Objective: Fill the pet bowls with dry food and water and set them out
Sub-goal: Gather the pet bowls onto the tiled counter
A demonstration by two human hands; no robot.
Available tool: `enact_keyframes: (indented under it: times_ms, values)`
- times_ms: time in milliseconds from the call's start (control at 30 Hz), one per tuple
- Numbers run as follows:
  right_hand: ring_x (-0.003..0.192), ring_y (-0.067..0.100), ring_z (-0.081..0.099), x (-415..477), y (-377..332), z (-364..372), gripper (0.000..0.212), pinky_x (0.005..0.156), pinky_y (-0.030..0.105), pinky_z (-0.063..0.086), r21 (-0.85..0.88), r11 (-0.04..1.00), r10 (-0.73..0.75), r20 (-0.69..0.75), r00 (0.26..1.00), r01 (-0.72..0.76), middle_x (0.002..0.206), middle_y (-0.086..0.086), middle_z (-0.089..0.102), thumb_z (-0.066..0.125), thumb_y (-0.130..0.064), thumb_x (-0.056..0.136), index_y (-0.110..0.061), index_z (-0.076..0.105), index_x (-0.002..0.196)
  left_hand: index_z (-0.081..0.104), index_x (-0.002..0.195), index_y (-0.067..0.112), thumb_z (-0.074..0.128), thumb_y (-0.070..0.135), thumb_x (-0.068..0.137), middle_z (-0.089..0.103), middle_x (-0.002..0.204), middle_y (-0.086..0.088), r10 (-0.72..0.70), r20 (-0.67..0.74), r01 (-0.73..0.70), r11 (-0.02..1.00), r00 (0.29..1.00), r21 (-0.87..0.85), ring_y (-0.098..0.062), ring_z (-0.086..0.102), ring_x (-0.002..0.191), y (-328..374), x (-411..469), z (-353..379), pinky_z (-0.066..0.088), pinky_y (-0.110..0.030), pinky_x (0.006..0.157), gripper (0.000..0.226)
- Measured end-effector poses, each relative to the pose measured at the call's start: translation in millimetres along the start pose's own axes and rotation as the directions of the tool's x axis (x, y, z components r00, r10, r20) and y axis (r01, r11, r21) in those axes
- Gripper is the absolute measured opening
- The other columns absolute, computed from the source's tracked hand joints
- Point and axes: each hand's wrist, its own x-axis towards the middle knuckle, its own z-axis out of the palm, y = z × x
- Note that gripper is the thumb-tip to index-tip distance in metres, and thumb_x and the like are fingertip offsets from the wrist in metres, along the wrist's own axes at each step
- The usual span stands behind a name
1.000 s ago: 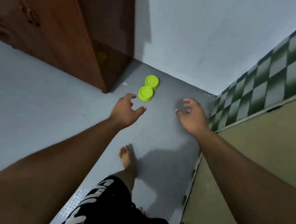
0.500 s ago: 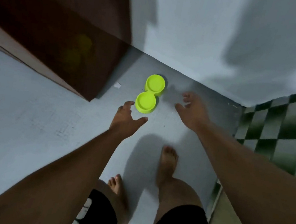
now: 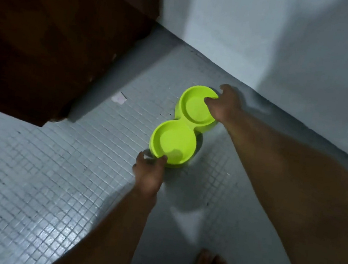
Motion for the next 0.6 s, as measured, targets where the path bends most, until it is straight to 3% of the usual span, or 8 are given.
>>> enact_keyframes:
  times_ms: [100, 233, 367, 500, 600]
  values:
    - [0.142, 0.029, 0.041, 23, 9, 14, 0.086, 0.114, 0.035, 0.035, -0.075, 0.997, 0.014, 0.067, 0.998, -0.009, 0.154, 0.016, 0.041, 0.075, -0.041, 0.084, -0.005, 0.036, 0.151, 0.051, 0.146, 0.023, 0.072, 0.053, 0.060, 0.050, 0.130, -0.008, 0.058, -0.007, -0.058, 0.998, 0.998, 0.013, -0.032, 0.054, 0.123, 9, -3, 7, 0.053, -0.055, 0.101, 0.094]
    - [0.121, 0.032, 0.061, 24, 11, 17, 0.078, 0.100, 0.040, 0.051, -0.039, 0.997, 0.065, 0.143, 0.988, -0.060, 0.135, 0.018, 0.061, 0.079, -0.046, 0.073, -0.007, 0.056, 0.137, 0.064, 0.127, 0.029, 0.063, 0.066, 0.058, 0.063, 0.124, -0.012, 0.112, 0.029, -0.114, 0.992, 0.993, 0.050, -0.033, 0.061, 0.115, 9, 3, 7, 0.053, -0.052, 0.100, 0.078]
    - [0.115, 0.030, 0.065, 16, 4, 9, 0.080, 0.096, 0.040, 0.054, 0.036, 0.998, 0.048, 0.061, 0.997, -0.050, 0.127, 0.014, 0.066, 0.072, -0.048, 0.062, -0.009, 0.060, 0.131, 0.055, 0.142, 0.021, 0.052, 0.071, 0.070, 0.059, 0.130, -0.023, 0.180, -0.003, -0.178, 0.974, 0.984, 0.143, -0.040, 0.058, 0.119, 31, -6, 6, 0.050, -0.050, 0.104, 0.088]
    - [0.113, 0.030, 0.065, -6, -11, -24, 0.071, 0.091, 0.036, 0.054, 0.070, 0.994, 0.086, -0.005, 0.996, -0.085, 0.126, 0.012, 0.066, 0.072, -0.046, 0.072, -0.011, 0.058, 0.131, 0.043, 0.154, 0.018, 0.058, 0.047, 0.099, 0.042, 0.143, -0.027, 0.231, -0.029, -0.223, 0.959, 0.972, 0.173, -0.042, 0.051, 0.127, 69, -35, 0, 0.043, -0.043, 0.111, 0.064]
    - [0.117, 0.033, 0.061, -36, -22, -68, 0.068, 0.096, 0.039, 0.052, 0.085, 0.990, 0.115, -0.055, 0.992, -0.110, 0.128, 0.014, 0.064, 0.070, -0.052, 0.077, -0.010, 0.057, 0.129, 0.032, 0.160, 0.020, 0.055, 0.041, 0.103, 0.032, 0.152, -0.024, 0.259, -0.038, -0.247, 0.948, 0.965, 0.202, -0.040, 0.046, 0.134, 107, -71, -15, 0.038, -0.036, 0.109, 0.065]
